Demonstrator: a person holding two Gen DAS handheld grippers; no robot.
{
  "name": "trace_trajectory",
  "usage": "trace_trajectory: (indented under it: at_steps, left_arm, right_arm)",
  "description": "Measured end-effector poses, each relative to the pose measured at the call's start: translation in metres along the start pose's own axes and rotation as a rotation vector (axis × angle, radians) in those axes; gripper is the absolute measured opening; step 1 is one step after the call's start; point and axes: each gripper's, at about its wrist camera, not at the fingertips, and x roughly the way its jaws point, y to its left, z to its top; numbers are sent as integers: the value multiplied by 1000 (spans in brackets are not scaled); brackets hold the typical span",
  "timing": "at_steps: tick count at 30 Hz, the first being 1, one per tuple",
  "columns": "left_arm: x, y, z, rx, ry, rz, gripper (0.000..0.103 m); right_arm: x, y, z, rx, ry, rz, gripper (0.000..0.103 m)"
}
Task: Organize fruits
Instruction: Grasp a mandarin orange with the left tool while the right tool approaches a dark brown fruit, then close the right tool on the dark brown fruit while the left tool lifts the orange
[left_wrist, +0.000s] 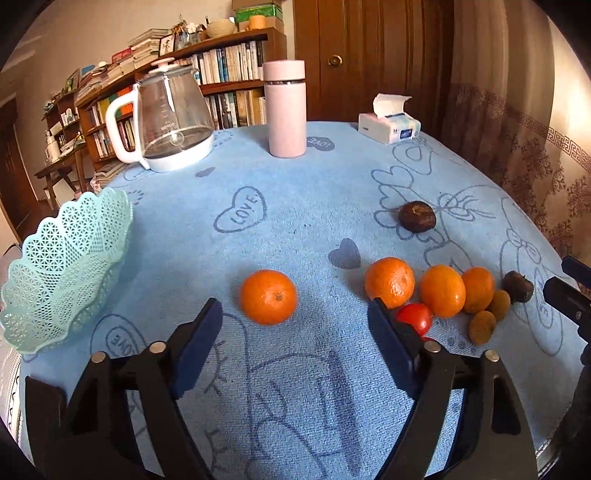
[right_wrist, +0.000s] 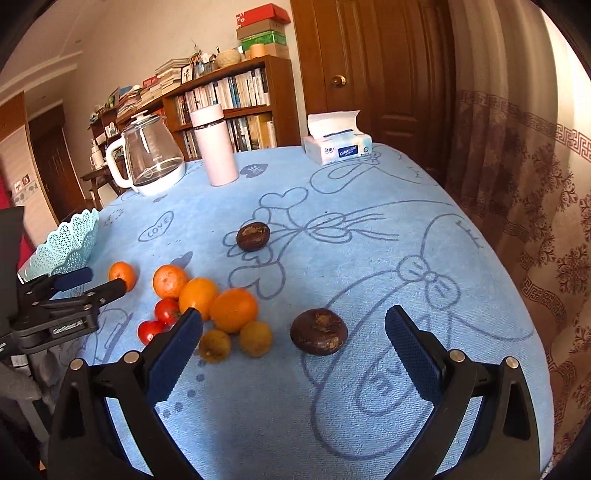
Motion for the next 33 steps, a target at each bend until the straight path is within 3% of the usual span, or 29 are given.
trace_trajectory:
  at_steps: [13, 21, 30, 33]
  left_arm:
    - [38, 21, 9, -86, 87, -22, 41]
    - [36, 25, 7, -111, 63, -47, 40]
    - [18, 20, 9, -96, -17, -16, 40]
    - [17, 20, 9, -97, -22, -14, 40]
  right_arm:
    - [6, -19, 2, 51, 40, 4, 93]
    - [17, -33, 1, 79, 97, -5, 69]
    - [38, -19, -4, 30, 182, -20, 53]
    - [42, -17, -2, 29, 189, -9, 52]
